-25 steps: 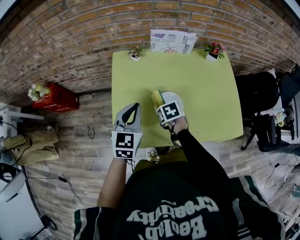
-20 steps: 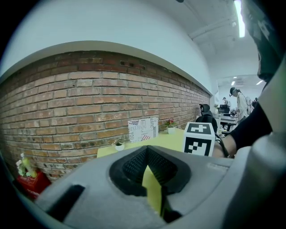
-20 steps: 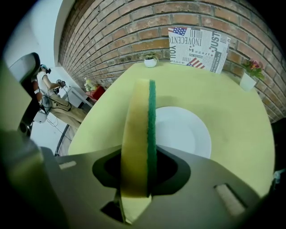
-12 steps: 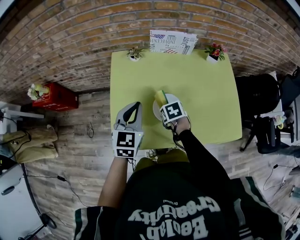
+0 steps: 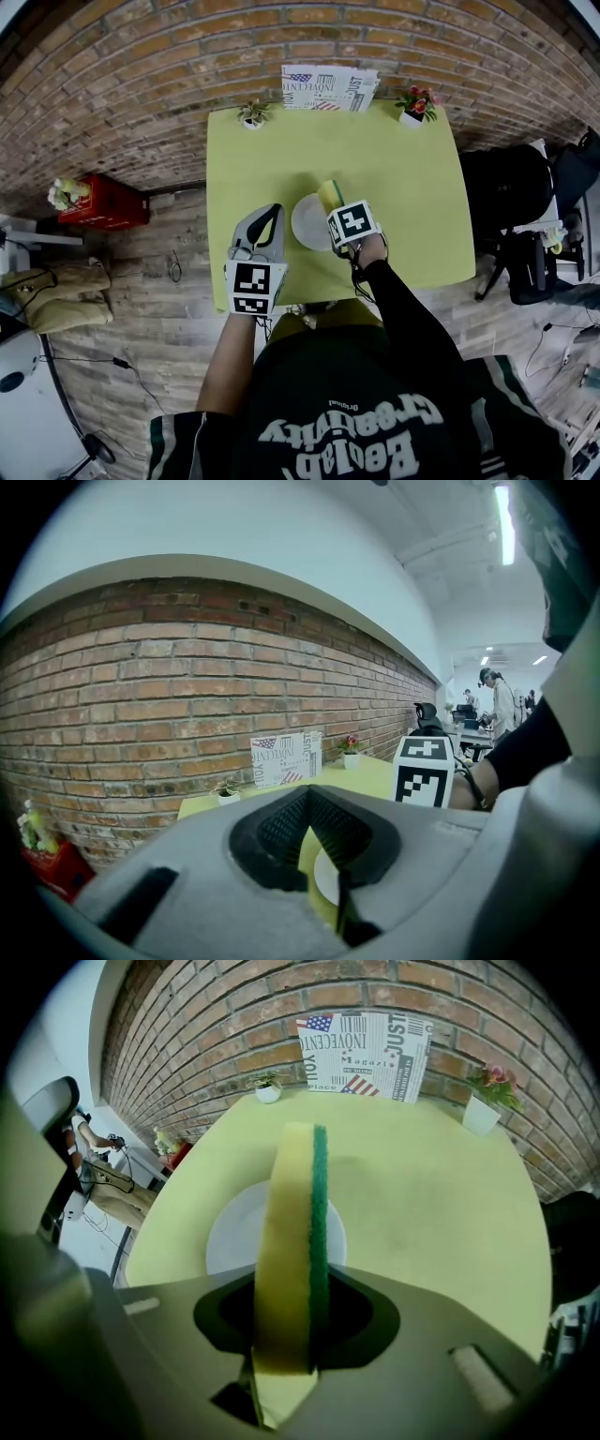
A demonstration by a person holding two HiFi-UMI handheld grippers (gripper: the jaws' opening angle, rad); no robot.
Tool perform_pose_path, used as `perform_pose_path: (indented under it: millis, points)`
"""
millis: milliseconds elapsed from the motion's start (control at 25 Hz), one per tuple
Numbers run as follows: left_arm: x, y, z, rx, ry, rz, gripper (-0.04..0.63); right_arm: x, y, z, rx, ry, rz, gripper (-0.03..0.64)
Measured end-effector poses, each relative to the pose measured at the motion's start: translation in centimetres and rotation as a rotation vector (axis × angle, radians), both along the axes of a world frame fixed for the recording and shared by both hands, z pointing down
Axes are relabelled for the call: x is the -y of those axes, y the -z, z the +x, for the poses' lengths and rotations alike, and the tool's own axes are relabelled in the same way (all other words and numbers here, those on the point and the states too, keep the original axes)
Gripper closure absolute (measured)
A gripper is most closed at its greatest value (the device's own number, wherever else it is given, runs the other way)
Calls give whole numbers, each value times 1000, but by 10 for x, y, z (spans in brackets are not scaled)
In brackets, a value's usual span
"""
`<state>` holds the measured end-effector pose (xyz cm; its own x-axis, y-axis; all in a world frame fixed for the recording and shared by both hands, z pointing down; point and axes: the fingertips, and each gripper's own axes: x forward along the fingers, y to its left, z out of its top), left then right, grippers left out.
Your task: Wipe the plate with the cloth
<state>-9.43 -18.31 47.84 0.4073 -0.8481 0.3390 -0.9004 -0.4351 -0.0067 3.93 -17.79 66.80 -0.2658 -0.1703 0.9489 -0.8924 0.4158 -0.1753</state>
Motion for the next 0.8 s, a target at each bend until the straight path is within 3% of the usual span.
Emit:
perform_pose_path:
  millis: [400,800]
  points:
    - [3,-1,9,-6,4,2,589,1,0,20,-5,-21,-3,476]
    - [-4,3,-9,0,46,19,589,-15,16,-28,47,102,11,476]
